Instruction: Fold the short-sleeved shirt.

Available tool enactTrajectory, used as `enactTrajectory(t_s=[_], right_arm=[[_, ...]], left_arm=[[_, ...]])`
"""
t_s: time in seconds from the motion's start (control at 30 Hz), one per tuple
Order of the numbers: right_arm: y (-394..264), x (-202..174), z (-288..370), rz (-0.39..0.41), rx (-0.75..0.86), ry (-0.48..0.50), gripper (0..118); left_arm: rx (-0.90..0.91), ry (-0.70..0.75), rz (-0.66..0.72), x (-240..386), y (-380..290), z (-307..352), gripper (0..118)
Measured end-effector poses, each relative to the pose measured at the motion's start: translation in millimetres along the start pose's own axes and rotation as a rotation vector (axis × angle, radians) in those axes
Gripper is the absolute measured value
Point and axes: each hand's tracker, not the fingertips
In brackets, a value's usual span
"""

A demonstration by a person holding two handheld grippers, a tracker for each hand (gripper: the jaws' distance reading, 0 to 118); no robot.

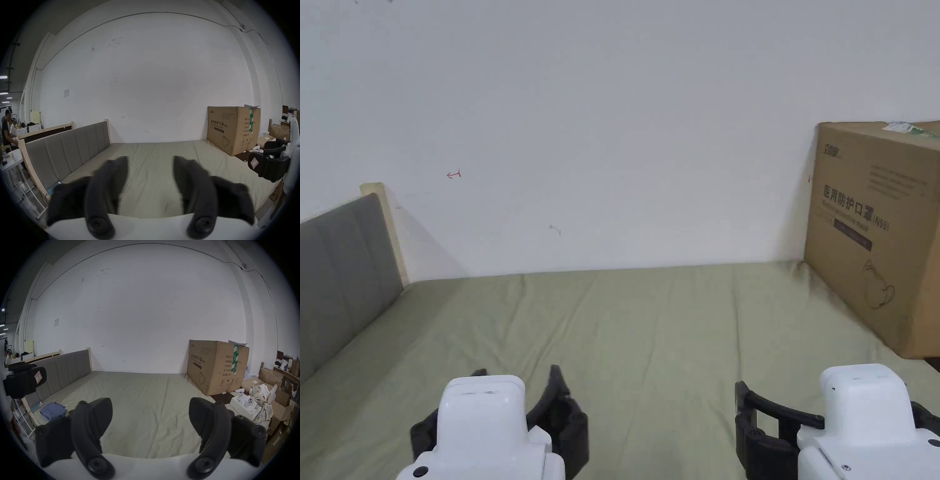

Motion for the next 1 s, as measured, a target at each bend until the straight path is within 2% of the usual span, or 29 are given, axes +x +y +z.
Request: enactTrajectory(t_s=[0.03, 0.07, 0.1, 0.13, 0.33, 0.47, 0.57, 0.87, 1.0], right_arm=[[0, 0, 1, -0.001, 0.009, -0.004, 103], [0, 0, 1, 0.003, 0.014, -0.005, 106], [0, -1, 0, 0.008, 0.014, -0.007, 110], [0, -1, 0, 0.012, 0.014, -0.01, 115], [0, 0, -1, 0.001, 0.028, -0.008, 117], [-2, 0, -3, 0.0, 0.023, -0.015, 117], [-3, 3, -6, -0.014, 0.008, -0.013, 117], [-3, 6, -12, -0.041, -0.015, -0.01, 117], [-4, 6, -12, -0.048, -0.02, 0.002, 117]], left_arm=[[-0.005, -0.003, 0.002, 0, 0, -1, 91], [-0.014, -0.01, 0.012, -2, 0, -2, 106], [-0.022, -0.015, 0.026, -2, 0, -2, 115], [-0.01, -0.026, 0.041, -3, -1, -1, 118], [-0.025, -0.047, 0.023, -2, 1, -4, 118], [-0.079, -0.059, 0.052, -1, 3, -8, 110], [-0.11, -0.121, 0.059, -3, 2, -12, 110], [-0.099, -0.137, 0.035, -2, 1, -13, 110], [-0.102, -0.088, 0.018, 6, 4, -12, 111]])
